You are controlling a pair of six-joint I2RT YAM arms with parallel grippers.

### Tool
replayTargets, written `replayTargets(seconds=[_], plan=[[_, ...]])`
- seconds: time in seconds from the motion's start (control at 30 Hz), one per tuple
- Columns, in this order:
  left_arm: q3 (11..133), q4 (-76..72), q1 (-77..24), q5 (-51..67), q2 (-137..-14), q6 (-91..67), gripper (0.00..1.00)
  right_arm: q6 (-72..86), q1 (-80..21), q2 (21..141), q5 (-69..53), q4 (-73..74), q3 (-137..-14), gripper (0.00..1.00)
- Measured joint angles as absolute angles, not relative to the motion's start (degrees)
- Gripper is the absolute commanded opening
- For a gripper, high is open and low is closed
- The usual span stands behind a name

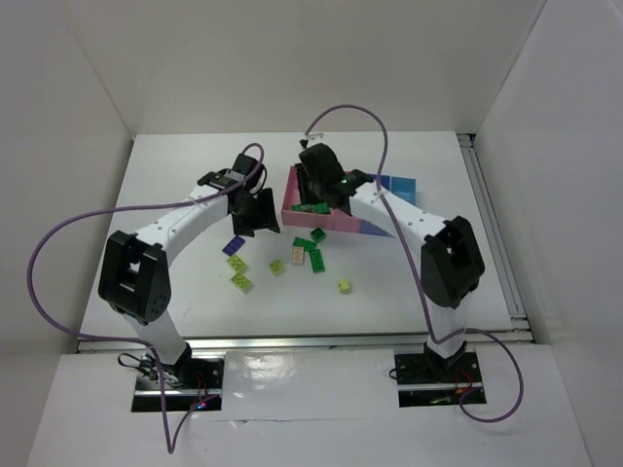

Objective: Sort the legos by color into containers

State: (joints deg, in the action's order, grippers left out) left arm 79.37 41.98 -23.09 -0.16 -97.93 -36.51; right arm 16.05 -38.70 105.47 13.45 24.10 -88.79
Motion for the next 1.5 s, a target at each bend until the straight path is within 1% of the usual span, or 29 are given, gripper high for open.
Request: replayTargets(seconds=[0.07, 0.13, 0.17, 0.27, 0.37, 0.4, 0.5, 0.6, 0.77, 0.8, 0.83, 0.9, 0.93, 1.0, 1.03, 1.07, 1.17, 1.2, 1.33, 1.4, 1.43, 1.47, 1.5], plan=[[79.4, 42.02, -23.42, -0.1, -97.84, -36.51, 0.7, 16.32, -38.57, 109.45, 13.8, 24.05, -93.78, 0.55], [79.4, 42.11, -23.57, -0.43, -97.71, -36.53, 0.69, 16.75, -38.41, 110.59, 13.5, 23.94, -93.32, 0.56], [79.4, 42.19, -23.66, -0.78, -97.69, -36.53, 0.69, 17.08, -38.37, 110.15, 13.26, 24.01, -91.77, 0.6], [79.37, 42.7, -23.83, -2.74, -97.6, -36.53, 0.69, 18.55, -38.44, 106.5, 11.6, 23.42, -82.5, 0.79], [79.33, 43.66, -23.31, -5.72, -97.6, -36.53, 0.69, 19.92, -38.92, 102.54, 10.2, 23.97, -74.19, 0.86], [79.15, 43.79, -22.85, -6.24, -97.54, -36.53, 0.69, 20.38, -39.29, 101.54, 9.8, 24.23, -72.2, 0.91], [77.8, 44.21, -20.45, -7.68, -96.92, -36.56, 0.68, 21.47, -40.97, 99.66, 8.58, 24.51, -68.55, 0.91], [76.9, 44.75, -18.2, -8.05, -96.51, -36.58, 0.68, 22.28, -42.81, 99.63, 7.53, 24.43, -68.1, 0.91], [76.73, 44.95, -17.19, -8.01, -96.42, -36.51, 0.66, 23.05, -44.42, 100.92, 6.02, 23.44, -68.12, 0.81], [76.73, 44.95, -17.19, -7.88, -96.42, -36.51, 0.66, 23.07, -44.6, 101.65, 5.78, 23.35, -68.14, 0.75], [76.73, 44.95, -17.23, -7.84, -96.42, -36.49, 0.66, 23.09, -44.69, 102.35, 5.78, 23.35, -68.14, 0.74], [76.73, 44.95, -17.3, -7.77, -96.42, -36.49, 0.66, 23.11, -44.88, 103.81, 5.89, 23.38, -68.14, 0.67], [76.73, 44.95, -17.32, -7.73, -96.42, -36.49, 0.66, 23.05, -44.99, 104.44, 6.02, 23.38, -68.14, 0.62], [76.73, 44.95, -17.32, -7.68, -96.42, -36.49, 0.66, 22.96, -45.28, 105.23, 6.26, 23.38, -68.12, 0.55], [76.73, 44.95, -17.32, -7.68, -96.42, -36.49, 0.66, 23.05, -45.39, 105.45, 6.31, 23.38, -68.1, 0.5], [76.73, 44.95, -17.32, -7.66, -96.42, -36.51, 0.66, 22.96, -45.47, 105.54, 6.37, 23.38, -68.07, 0.42], [76.73, 44.93, -17.32, -7.66, -96.42, -36.45, 0.66, 22.98, -45.52, 105.58, 7.14, 23.35, -68.03, 0.33], [76.73, 44.93, -17.32, -7.66, -96.42, -36.45, 0.66, 23.0, -45.52, 105.58, 7.57, 23.4, -68.03, 0.29], [76.73, 44.93, -17.3, -7.66, -96.42, -36.42, 0.66, 22.76, -45.52, 105.19, 9.93, 23.81, -68.05, 0.29], [76.73, 44.86, -17.3, -7.66, -96.42, -36.42, 0.66, 22.39, -45.52, 104.03, 11.35, 24.53, -68.27, 0.32], [76.73, 44.86, -17.3, -7.66, -96.44, -36.42, 0.66, 22.11, -45.52, 103.44, 11.81, 24.84, -68.55, 0.37], [76.73, 44.84, -17.3, -7.66, -96.44, -36.42, 0.66, 21.76, -45.52, 102.91, 12.19, 25.06, -69.04, 0.51], [76.73, 44.84, -17.3, -7.66, -96.42, -36.42, 0.66, 21.54, -45.52, 102.52, 12.58, 25.04, -69.6, 0.6]])
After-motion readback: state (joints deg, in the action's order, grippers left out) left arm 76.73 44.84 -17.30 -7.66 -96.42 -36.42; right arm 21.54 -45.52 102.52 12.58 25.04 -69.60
